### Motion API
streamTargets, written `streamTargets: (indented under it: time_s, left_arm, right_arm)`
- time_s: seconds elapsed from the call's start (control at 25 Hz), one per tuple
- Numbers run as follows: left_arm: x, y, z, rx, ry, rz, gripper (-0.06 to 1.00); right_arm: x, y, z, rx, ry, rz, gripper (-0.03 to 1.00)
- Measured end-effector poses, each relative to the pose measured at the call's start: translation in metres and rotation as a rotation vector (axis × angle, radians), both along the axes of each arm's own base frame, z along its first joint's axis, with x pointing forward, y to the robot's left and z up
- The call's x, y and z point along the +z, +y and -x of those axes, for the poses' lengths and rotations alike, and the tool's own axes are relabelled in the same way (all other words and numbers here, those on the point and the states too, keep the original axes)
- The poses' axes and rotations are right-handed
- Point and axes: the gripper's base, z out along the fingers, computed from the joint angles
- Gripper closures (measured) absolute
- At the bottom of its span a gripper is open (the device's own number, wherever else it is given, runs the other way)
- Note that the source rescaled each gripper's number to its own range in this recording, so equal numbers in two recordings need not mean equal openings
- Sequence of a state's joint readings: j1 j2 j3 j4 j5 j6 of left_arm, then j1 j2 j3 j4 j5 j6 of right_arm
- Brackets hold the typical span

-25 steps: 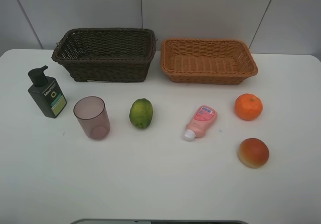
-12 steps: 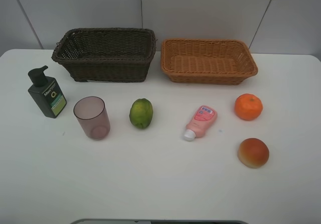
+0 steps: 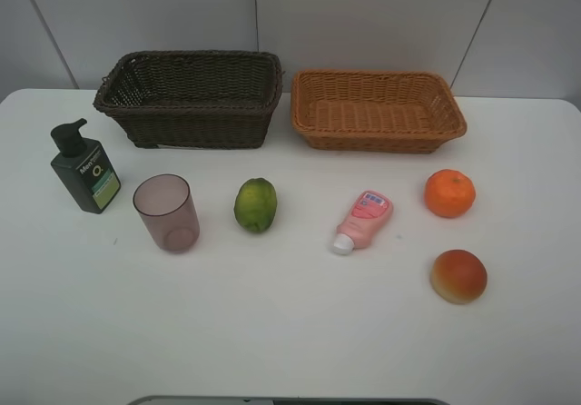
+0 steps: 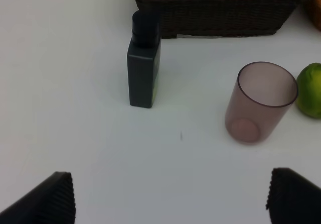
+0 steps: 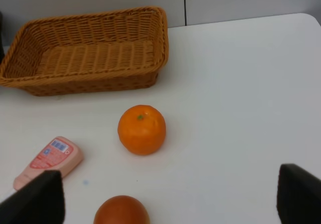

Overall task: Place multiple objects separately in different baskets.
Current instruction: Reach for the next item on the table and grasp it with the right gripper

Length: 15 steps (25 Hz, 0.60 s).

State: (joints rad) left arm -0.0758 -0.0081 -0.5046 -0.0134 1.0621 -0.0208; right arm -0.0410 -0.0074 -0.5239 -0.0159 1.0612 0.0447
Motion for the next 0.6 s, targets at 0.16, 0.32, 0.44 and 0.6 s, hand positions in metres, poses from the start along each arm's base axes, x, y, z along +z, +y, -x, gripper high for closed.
streamTargets:
  time_s: [0.16,0.32,0.44,0.6]
  left_arm:
    - [0.000,0.000,0.000,0.000,0.000,0.000,-0.06]
    - [0.000,0.000,0.000,0.000,0.000,0.000,-0.06]
    - [0.000,0.000,0.000,0.000,-0.001,0.000,-0.06]
    - [0.000,0.000,0.000,0.000,-0.001,0.000,-0.06]
  right_arm:
    - [0.000,-0.001,-0.013,0.000,0.083,-0.003,0.12]
    - [0.005,-0.002,-0.051,0.002,0.264,-0.017,0.12]
    - [0.010,-0.003,-0.096,0.003,0.392,-0.023,0.12]
    - [0.006,-0.005,-0.156,0.006,0.565,-0.029,0.12]
